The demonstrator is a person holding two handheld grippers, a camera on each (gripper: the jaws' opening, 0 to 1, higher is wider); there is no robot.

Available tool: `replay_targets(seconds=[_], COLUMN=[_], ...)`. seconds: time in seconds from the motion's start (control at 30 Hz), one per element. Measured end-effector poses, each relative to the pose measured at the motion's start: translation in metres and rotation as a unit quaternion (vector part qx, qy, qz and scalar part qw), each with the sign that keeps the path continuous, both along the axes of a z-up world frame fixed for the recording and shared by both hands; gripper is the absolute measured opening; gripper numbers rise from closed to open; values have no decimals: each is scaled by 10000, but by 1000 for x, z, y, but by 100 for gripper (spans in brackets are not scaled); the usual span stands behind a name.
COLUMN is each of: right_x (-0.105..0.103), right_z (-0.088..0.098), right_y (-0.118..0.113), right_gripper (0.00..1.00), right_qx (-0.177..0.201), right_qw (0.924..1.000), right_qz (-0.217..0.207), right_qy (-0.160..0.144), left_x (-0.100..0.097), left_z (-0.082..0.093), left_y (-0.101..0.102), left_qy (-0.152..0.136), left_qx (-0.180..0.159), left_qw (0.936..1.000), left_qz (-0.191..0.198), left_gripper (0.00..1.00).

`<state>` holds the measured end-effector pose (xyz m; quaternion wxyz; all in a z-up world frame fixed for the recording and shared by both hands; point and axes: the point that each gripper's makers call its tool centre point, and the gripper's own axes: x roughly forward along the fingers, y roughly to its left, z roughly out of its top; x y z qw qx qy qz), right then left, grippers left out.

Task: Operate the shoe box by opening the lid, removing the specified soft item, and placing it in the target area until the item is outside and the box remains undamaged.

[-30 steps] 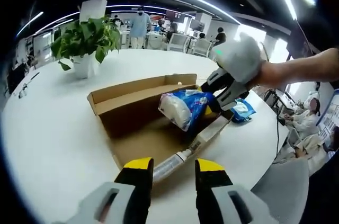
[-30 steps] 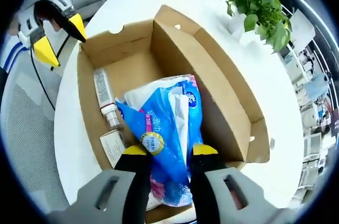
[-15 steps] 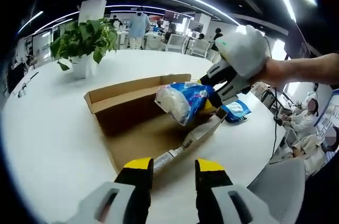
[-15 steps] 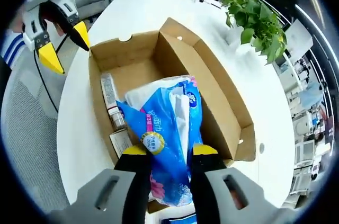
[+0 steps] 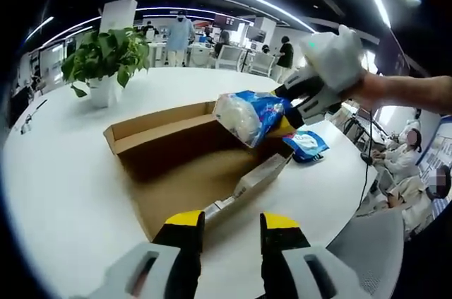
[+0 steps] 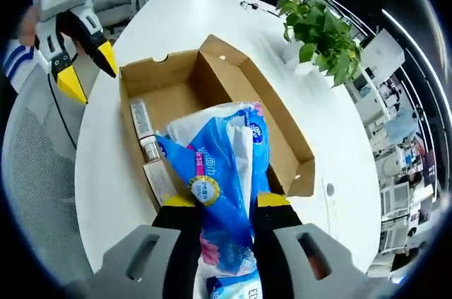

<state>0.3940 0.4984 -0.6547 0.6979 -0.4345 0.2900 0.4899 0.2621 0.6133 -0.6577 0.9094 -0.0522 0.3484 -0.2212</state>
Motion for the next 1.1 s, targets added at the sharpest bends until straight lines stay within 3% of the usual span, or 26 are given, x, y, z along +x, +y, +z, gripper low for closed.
replay_targets(seconds=[0.4, 0.8, 1.1], right_x=[5, -7, -18], right_z=[7, -7, -16], right_y=[-45, -119, -183], right_gripper=[24, 25, 25], right_qx=[38, 9, -80], right_qw=[9990, 9935, 9852], right_qz=[-430, -1134, -1711], right_qy=[-123, -10, 46], left_x=[3, 5, 8], left_z=[3, 4, 10], left_y=[-11, -27, -41], left_qy=[-16, 23, 7], left_qx=[45, 100, 96], left_qw=[9999, 9992, 9984], left_qz=[-166, -394, -550], left_gripper=[31, 31, 31])
